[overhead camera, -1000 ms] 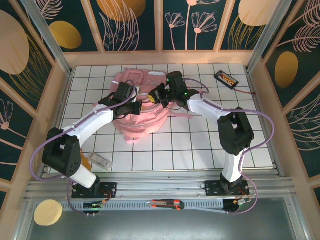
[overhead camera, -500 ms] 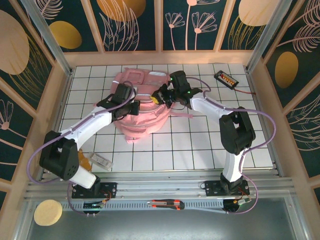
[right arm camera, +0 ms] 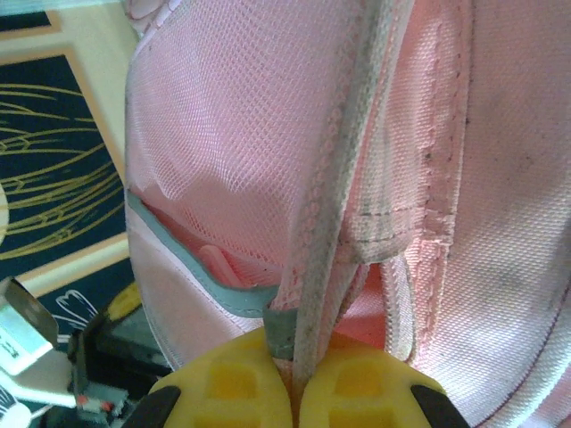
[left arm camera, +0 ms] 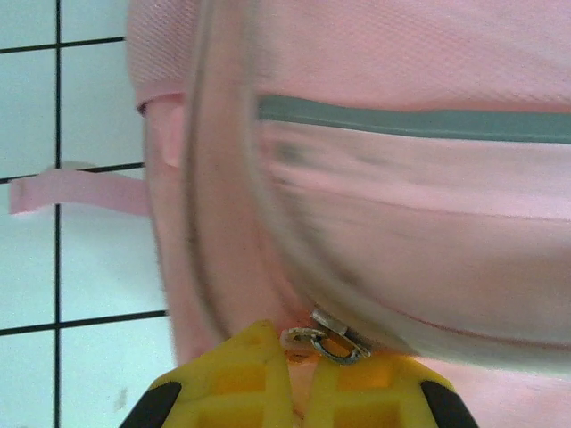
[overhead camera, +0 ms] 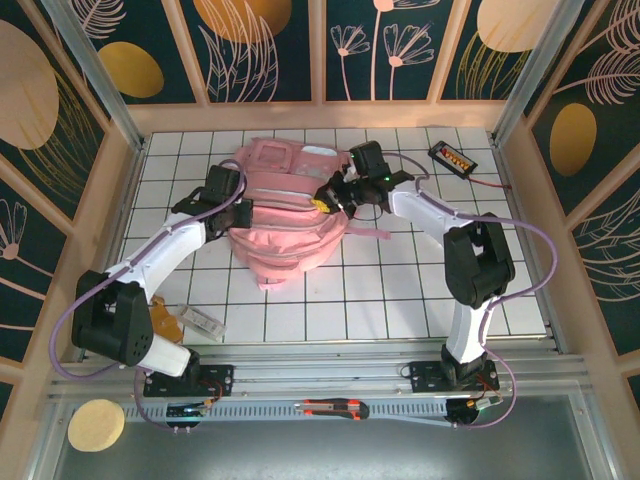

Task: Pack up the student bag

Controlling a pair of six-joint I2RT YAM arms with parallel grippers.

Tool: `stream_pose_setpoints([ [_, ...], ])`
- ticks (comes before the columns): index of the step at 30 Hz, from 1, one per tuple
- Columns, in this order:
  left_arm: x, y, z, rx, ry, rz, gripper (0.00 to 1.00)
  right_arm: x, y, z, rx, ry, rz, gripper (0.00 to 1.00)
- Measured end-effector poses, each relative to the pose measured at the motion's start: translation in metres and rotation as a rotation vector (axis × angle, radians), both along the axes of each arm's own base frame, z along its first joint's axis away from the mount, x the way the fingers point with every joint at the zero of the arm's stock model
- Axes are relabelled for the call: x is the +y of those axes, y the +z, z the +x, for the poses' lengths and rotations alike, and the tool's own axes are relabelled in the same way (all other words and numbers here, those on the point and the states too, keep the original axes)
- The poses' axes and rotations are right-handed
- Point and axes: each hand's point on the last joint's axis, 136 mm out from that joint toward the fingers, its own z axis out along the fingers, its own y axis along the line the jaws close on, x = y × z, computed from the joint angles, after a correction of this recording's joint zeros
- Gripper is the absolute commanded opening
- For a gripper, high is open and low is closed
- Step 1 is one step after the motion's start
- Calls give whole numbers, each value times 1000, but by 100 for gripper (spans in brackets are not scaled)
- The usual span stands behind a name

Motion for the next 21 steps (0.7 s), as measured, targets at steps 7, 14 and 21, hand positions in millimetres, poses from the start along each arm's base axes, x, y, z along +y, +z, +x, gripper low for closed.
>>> stream_pose_setpoints([
  [7,-17,8,-8,-13,-83,-87,0,-19,6,5,-25,24,15,8],
  [14,-45,14,-24,-29,-150,-156,0,-31,14,4,-35,-53,127,32],
  [21,-81,12,-42,-19,-211,-205,0,-27,35,1,-48,-144,180,44],
])
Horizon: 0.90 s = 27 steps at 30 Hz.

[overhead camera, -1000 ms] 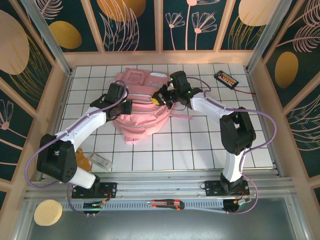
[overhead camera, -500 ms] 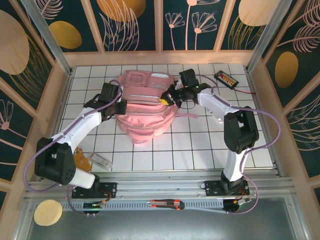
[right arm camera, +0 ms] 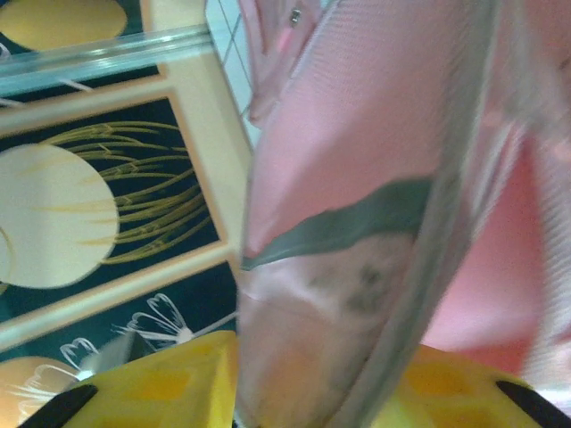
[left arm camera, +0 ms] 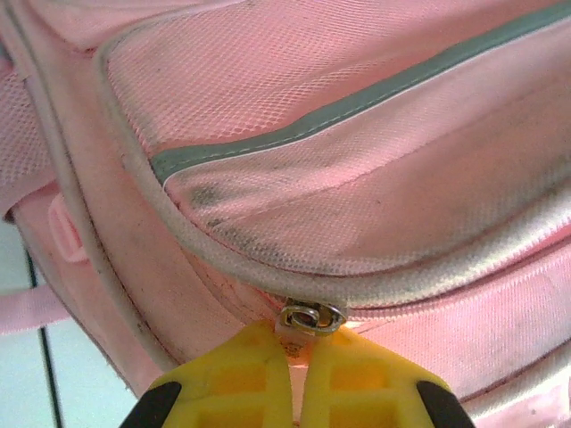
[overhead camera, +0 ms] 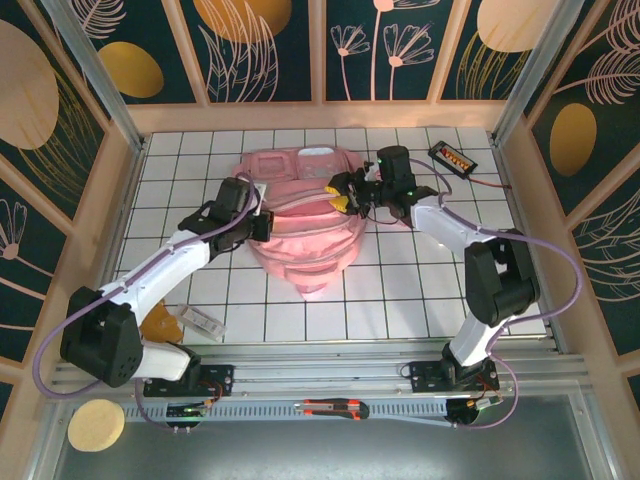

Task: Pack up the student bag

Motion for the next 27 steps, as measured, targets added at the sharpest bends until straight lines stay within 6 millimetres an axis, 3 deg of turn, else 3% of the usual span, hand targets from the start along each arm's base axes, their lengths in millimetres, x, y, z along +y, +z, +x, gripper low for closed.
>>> stream_pose_setpoints([
  [7,-11,2,-5,2,-21,-29,0,37,16,-26,26,53,-12,48],
  [11,-15,3,-7,-4,-29,-37,0,55,17,-33,29,97,-24,43],
  [17,-14,2,-16,-18,-32,-51,0,51,-2,-29,60,101,-73,0],
  [22,-14,13,-21,-51,-45,-62,0,48,-5,-30,54,115,-87,0],
  [27,-5,12,-16,-63,-35,-32,0,43,-12,-34,53,137,-119,0],
])
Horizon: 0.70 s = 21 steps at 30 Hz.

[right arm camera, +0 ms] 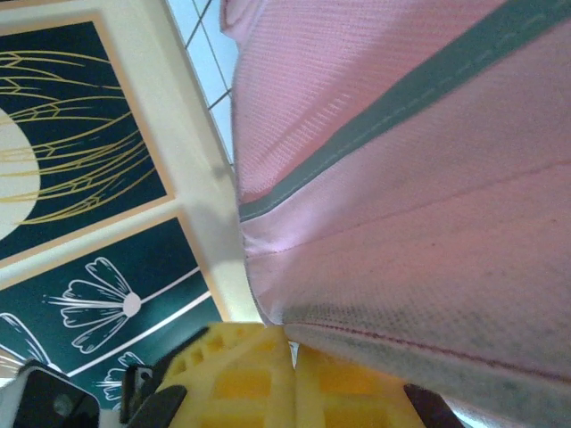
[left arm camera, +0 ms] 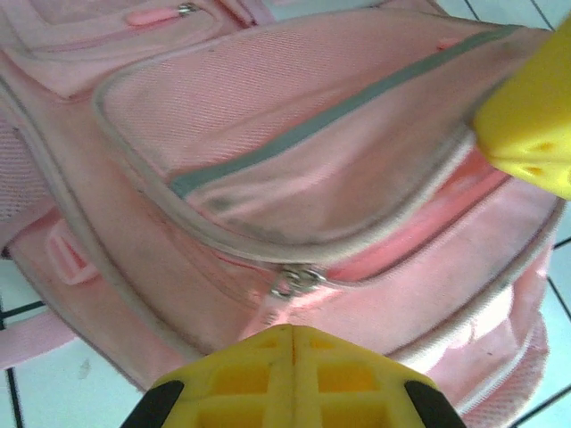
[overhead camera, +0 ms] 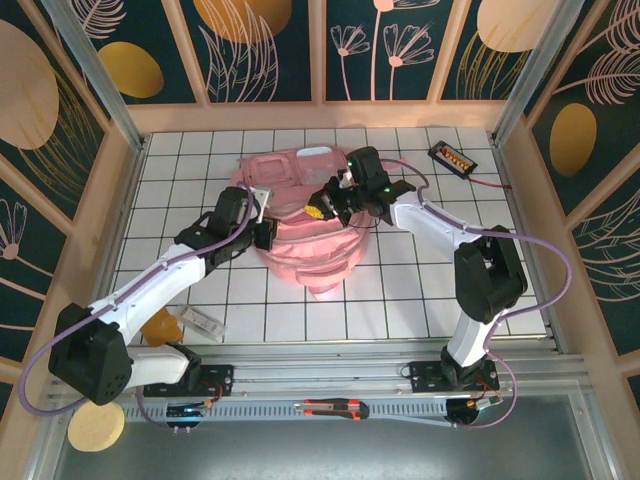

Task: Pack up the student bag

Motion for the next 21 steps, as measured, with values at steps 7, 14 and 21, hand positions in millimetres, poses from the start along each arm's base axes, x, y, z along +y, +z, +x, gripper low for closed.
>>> stream_pose_setpoints([
  [7,25,-6,14,15,44,4,36,-20,-6,8,-3,-12,-28,0],
  [14,1,-16,2,75,-60,-68,99,-23,-6,11,-5,-18,-29,0],
  [21,-20,-40,-6,143,-117,-49,98,-19,-1,16,-16,-3,-26,0],
])
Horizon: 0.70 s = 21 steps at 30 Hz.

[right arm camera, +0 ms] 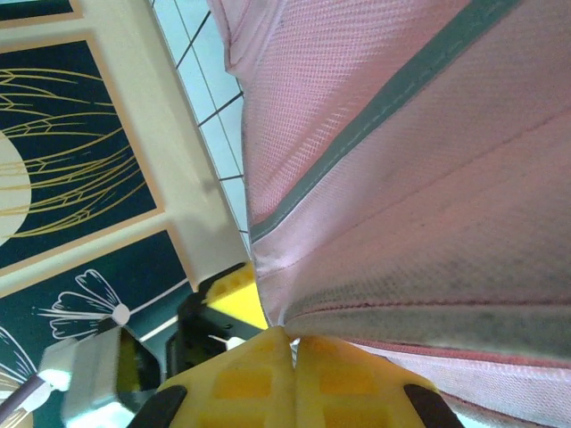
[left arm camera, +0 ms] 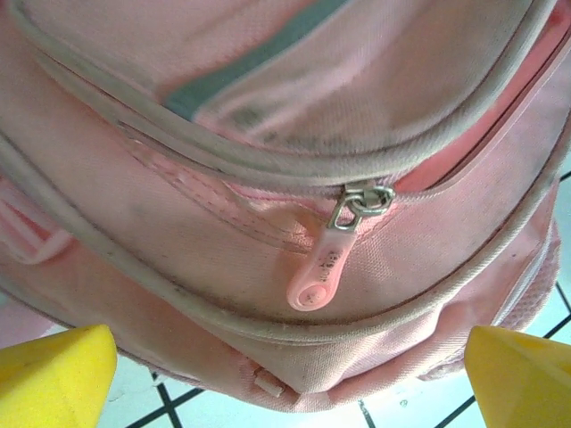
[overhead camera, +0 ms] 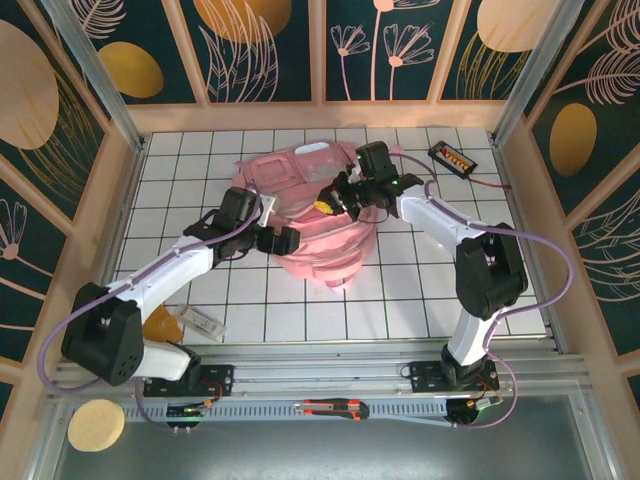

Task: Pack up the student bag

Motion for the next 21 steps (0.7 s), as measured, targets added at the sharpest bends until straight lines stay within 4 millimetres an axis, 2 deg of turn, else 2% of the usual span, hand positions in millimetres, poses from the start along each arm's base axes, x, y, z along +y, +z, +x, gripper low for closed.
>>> stream_pose_setpoints([
  [3,-5,-9,4,15,-8,26,92,1,0,0,3,3,1,0],
  [9,-9,-6,25,-14,5,87,74,1,-1,1,5,3,0,0],
  [14,-16,1,42,-50,2,108,71,1,-1,1,6,3,0,0],
  [18,-19,-3,44,-51,-11,120,63,1,-1,1,7,3,1,0],
  [21,-21,-6,43,-47,-21,129,61,1,-2,1,9,3,0,0],
])
